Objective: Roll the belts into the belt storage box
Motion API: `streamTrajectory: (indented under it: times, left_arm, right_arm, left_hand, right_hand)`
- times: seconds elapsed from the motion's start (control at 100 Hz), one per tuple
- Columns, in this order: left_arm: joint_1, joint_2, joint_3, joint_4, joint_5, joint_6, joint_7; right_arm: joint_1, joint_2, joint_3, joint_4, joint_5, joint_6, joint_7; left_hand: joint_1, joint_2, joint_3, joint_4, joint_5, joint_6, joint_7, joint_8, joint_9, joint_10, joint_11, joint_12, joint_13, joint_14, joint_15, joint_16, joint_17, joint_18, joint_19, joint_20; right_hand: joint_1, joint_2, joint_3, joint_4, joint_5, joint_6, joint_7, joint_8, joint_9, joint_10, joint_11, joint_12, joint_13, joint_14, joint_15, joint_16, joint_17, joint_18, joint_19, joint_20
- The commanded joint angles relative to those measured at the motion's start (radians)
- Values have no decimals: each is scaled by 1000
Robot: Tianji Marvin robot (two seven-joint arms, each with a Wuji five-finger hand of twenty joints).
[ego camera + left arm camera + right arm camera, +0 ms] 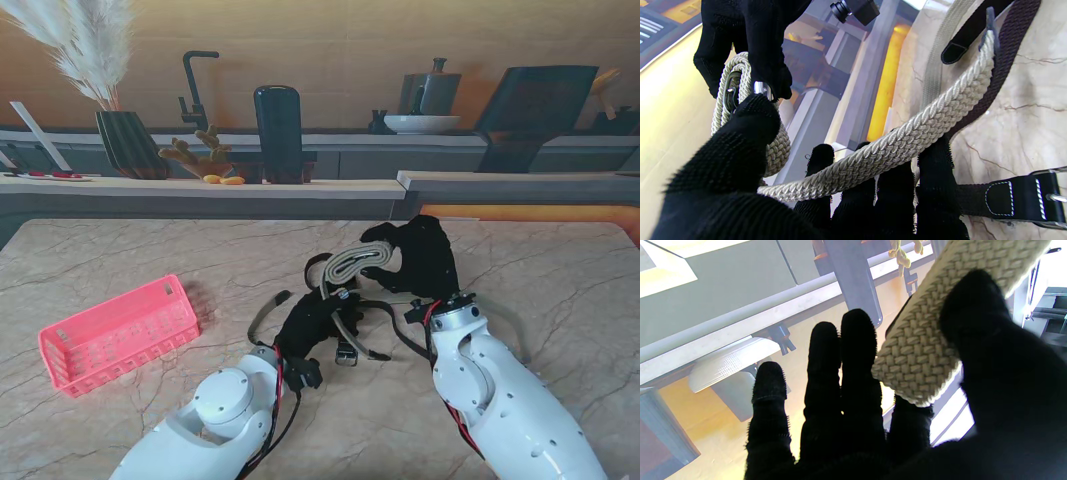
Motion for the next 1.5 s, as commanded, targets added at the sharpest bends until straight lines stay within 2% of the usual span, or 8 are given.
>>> streamTrajectory:
  times: [0.0, 0.26, 0.47, 0.84, 1.0, 1.28, 1.39, 1.49]
  left_arm:
    - [11, -23, 16, -2, -11, -24, 17]
    - [-1, -50, 64, 1, 26, -106, 110]
    - [4, -72, 67, -9, 30, -125, 206]
    - [1, -87, 55, -12, 112, -139, 305]
    - [1, -90, 46, -9, 148, -142, 337]
    - [10, -89, 22, -21, 163, -140, 366]
    - [13, -89, 16, -25, 169, -130, 375]
    - [16, -86, 10, -34, 164, -112, 372]
  right_arm:
    - [16, -11, -21, 9, 0, 4, -1]
    - [58, -23, -96, 60, 41, 19, 14]
    - [74, -29, -144, 85, 87, 14, 68]
    - [81, -19, -210, 117, 100, -59, 145]
    - [59, -10, -202, 94, 108, -83, 199]
    - [19, 9, -162, 56, 107, -139, 276]
    - [6, 19, -142, 42, 101, -171, 312]
    - [-4, 26, -129, 31, 83, -187, 321]
  left_hand:
    - [-54, -44, 34, 10, -38, -41, -6, -2, -33, -18, -17, -30, -41, -43, -32, -35, -11, -58, -30, -22]
    - [-174, -82, 146, -18, -203, -61, 32, -40, -150, -28, 1, -66, -133, -87, -78, -133, -39, -150, -151, -76]
    - [-175, -62, 199, -32, -209, -82, -8, -103, -158, -43, 36, -71, -122, -110, -45, -165, -9, -175, -144, -74]
    - [-203, -37, 193, -41, -208, -96, -68, -150, -186, -57, 52, -65, -147, -115, -18, -183, -32, -178, -143, -73]
    - [-210, -25, 181, -40, -204, -99, -75, -146, -184, -73, 53, -66, -150, -111, -15, -180, -76, -139, -129, -61]
    - [-137, -4, 169, -29, -203, -88, 34, -64, -106, -79, 80, -51, -95, -109, -3, -156, -68, -105, -92, -39]
    - [-66, -7, 180, -20, -212, -68, 139, -16, -44, -78, 107, -34, -37, -104, 33, -139, -26, -108, -56, -27]
    - [70, 13, 217, 0, -166, -37, 228, 18, 66, -76, 160, -6, 86, -96, 115, -102, 80, -106, 30, -3]
  right_hand:
    - [120, 166, 98, 111, 90, -88, 305, 62, -5, -26, 27, -15, -34, -20, 23, -14, -26, 27, 38, -29]
    - [127, 163, 95, 117, 89, -76, 309, 53, -8, -15, 40, -18, -36, -12, 39, -19, -37, 37, 61, -48]
    - [129, 150, 97, 121, 92, -57, 310, 47, -3, -2, 49, -21, -34, 1, 48, -22, -46, 46, 70, -59]
    - [124, 148, 94, 123, 102, -43, 301, 40, 8, 12, 56, -33, -32, 16, 48, -28, -60, 61, 73, -77]
    - [113, 169, 83, 121, 91, -31, 285, 43, -11, 16, 48, -33, -48, 15, 24, -37, -69, 51, 64, -85]
    - [96, 180, 74, 129, 11, -31, 197, 96, -84, -7, -57, 8, -85, -2, -60, -41, -55, 18, 7, -71]
    - [128, 193, 97, 138, -21, -46, 170, 107, -95, -21, -148, 51, -97, -12, -102, -43, -46, 2, -27, -40]
    - [176, 223, 126, 144, -36, -45, 93, 148, -106, -29, -221, 75, -101, -20, -121, -47, -37, -7, -46, -21]
